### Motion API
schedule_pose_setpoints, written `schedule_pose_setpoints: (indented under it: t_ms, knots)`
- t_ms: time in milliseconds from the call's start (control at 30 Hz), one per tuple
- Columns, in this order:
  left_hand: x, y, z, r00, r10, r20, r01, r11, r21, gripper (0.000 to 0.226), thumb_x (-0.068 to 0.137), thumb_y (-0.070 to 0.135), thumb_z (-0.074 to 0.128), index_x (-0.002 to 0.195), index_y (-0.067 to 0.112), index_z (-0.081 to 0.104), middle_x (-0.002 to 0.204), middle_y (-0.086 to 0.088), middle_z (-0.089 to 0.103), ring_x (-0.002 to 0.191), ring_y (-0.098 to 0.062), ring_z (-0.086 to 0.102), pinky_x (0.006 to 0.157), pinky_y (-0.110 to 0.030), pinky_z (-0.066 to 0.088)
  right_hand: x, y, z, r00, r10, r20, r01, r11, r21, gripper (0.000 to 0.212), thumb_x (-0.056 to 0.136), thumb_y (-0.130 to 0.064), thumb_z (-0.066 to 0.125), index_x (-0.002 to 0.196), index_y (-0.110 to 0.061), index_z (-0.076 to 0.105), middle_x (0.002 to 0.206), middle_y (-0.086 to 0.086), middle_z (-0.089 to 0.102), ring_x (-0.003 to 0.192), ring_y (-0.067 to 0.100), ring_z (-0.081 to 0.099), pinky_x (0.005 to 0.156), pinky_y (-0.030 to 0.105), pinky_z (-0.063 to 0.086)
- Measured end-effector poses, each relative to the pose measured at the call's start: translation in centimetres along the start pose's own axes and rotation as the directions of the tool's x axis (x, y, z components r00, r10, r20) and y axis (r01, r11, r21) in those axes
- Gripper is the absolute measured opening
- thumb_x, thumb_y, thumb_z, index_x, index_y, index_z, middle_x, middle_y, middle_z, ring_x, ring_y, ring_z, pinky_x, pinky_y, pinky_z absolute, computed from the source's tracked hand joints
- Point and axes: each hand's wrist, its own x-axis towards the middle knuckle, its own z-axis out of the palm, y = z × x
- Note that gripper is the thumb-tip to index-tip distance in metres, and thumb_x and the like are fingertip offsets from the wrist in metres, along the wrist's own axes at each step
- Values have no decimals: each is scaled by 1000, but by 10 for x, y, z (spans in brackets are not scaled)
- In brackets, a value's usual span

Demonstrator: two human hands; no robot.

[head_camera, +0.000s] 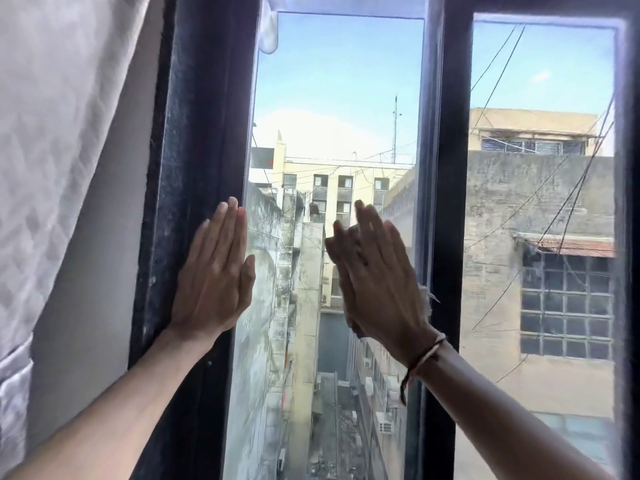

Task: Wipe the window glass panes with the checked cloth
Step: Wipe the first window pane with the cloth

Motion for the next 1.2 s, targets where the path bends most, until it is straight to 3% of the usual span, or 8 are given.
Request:
schedule_pose_setpoints:
  t_ms: [100, 200, 400, 567, 733, 867, 933, 1200]
  knots:
    - [1, -2, 2, 1000, 4, -18, -4, 1000, 0, 64, 107, 32, 19, 163, 0, 18, 173, -18, 18, 163, -29, 16, 133, -51, 23, 35, 24, 1, 969, 160, -188, -157, 987, 29, 45, 107, -17, 63, 151, -12, 53, 138, 19, 65, 129, 33, 54, 114, 57, 52]
    - [4, -4, 3, 1000, 1, -26, -1, 1000, 3, 64, 107, 32, 18, 163, 1, 18, 173, -17, 17, 163, -28, 14, 132, -51, 24, 49, 23, 7, 939, 117, -322, -75, 987, 141, 33, 103, -14, 69, 135, -12, 67, 125, 10, 76, 123, 28, 68, 109, 58, 55]
    - [3, -9, 3, 999, 21, -35, -20, 1000, 24, 64, 107, 32, 19, 163, 0, 17, 173, -17, 16, 163, -28, 15, 133, -51, 24, -2, -11, 11, 969, -195, -153, 222, 958, 183, 47, 104, -13, 60, 151, -20, 58, 148, 1, 67, 144, 20, 57, 126, 48, 41]
    - [5, -8, 5, 999, 25, -46, -25, 1000, 18, 63, 107, 30, 22, 162, -1, 20, 172, -19, 20, 162, -31, 18, 130, -55, 28, 17, -19, 13, 975, 106, -193, -88, 991, 97, 46, 101, -14, 52, 146, -11, 61, 148, 10, 66, 142, 27, 58, 133, 44, 30]
    - [2, -7, 3, 999, 31, -34, -30, 999, 20, 63, 106, 29, 25, 161, -3, 23, 171, -21, 22, 162, -32, 20, 129, -56, 30, -15, -4, 1, 984, -155, -92, 167, 976, 143, 48, 98, -13, 60, 145, -12, 61, 145, 9, 69, 140, 27, 61, 128, 49, 40]
    - [1, -4, 3, 999, 21, -29, -21, 1000, 11, 62, 107, 28, 25, 162, 0, 20, 173, -19, 20, 163, -31, 18, 129, -55, 30, 47, 26, -7, 981, 152, -121, -140, 985, 102, 45, 108, -18, 46, 151, -8, 55, 153, 12, 62, 147, 29, 54, 124, 55, 43]
    - [1, -3, 3, 999, 11, -35, -11, 1000, 8, 62, 107, 28, 24, 162, 0, 20, 173, -19, 20, 163, -30, 18, 130, -55, 30, 87, 24, -10, 977, 181, -109, -180, 983, 16, 48, 112, -24, 38, 157, -10, 48, 160, 9, 55, 153, 25, 46, 129, 51, 35]
    - [3, -5, 2, 999, 9, -44, -8, 1000, 23, 62, 106, 28, 23, 161, -2, 23, 172, -20, 22, 162, -31, 20, 129, -56, 32, 18, -29, -3, 980, -141, 137, 142, 990, 5, 67, 98, -23, 46, 164, -15, 33, 172, 8, 36, 162, 26, 28, 138, 48, 15]
